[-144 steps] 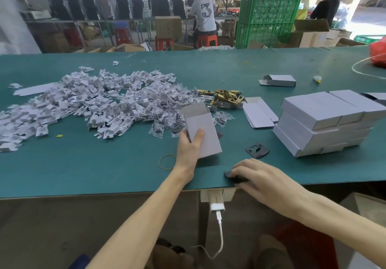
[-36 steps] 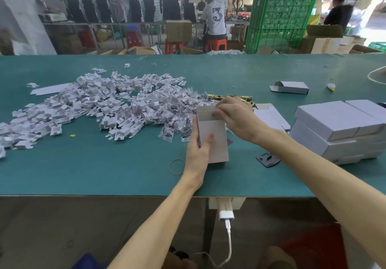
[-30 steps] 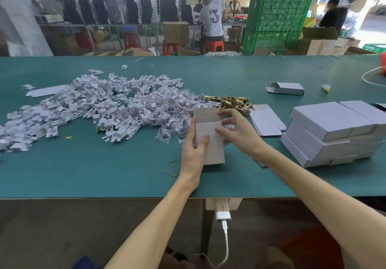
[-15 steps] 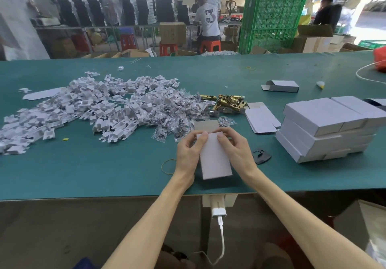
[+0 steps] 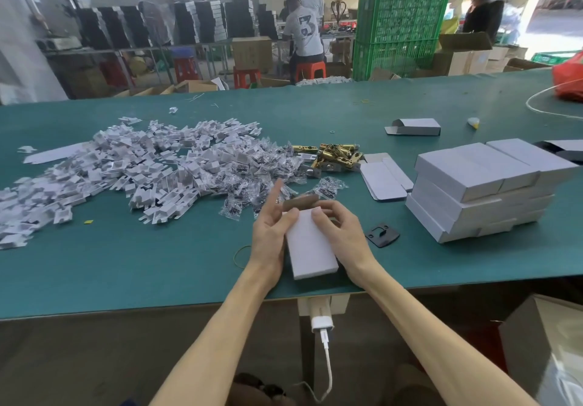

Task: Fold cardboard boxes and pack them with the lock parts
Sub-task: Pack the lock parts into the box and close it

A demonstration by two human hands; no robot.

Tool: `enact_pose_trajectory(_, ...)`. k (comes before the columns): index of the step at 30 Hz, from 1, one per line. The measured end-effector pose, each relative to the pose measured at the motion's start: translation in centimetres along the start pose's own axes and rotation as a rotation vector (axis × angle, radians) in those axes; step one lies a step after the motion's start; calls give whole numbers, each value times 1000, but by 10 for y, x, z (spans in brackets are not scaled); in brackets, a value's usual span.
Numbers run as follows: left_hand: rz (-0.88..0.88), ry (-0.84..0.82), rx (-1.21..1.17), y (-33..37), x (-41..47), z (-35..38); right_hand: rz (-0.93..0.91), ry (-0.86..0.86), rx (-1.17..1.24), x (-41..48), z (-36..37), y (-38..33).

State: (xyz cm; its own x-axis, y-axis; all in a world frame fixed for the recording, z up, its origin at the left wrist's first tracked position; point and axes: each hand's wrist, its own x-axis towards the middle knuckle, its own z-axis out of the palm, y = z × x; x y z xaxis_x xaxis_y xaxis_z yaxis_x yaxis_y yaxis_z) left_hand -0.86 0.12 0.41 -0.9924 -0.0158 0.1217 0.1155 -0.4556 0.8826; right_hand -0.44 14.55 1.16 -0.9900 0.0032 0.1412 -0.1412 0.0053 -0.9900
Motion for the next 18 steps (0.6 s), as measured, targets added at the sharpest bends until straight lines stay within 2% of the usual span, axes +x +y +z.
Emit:
enact_pose_trajectory(3,31,49,70,-1,-1,1,56,44,-31,-2,2,-3)
enact_pose_trajectory(8,76,198,52,-3,-1,-2,12,-183,-171,-20,-6,0)
enact_pose_trajectory(10,66,223,52,-2,-1,-3,7,-197,-99,-27,-11,2)
enact_pose_trajectory(13,11,146,52,-1,0,-1,30,-23,78,-24,-21,-2)
enact_pose_trajectory(18,-4,55,213,-5,-1,1,98,287,194,-13,-40,-6)
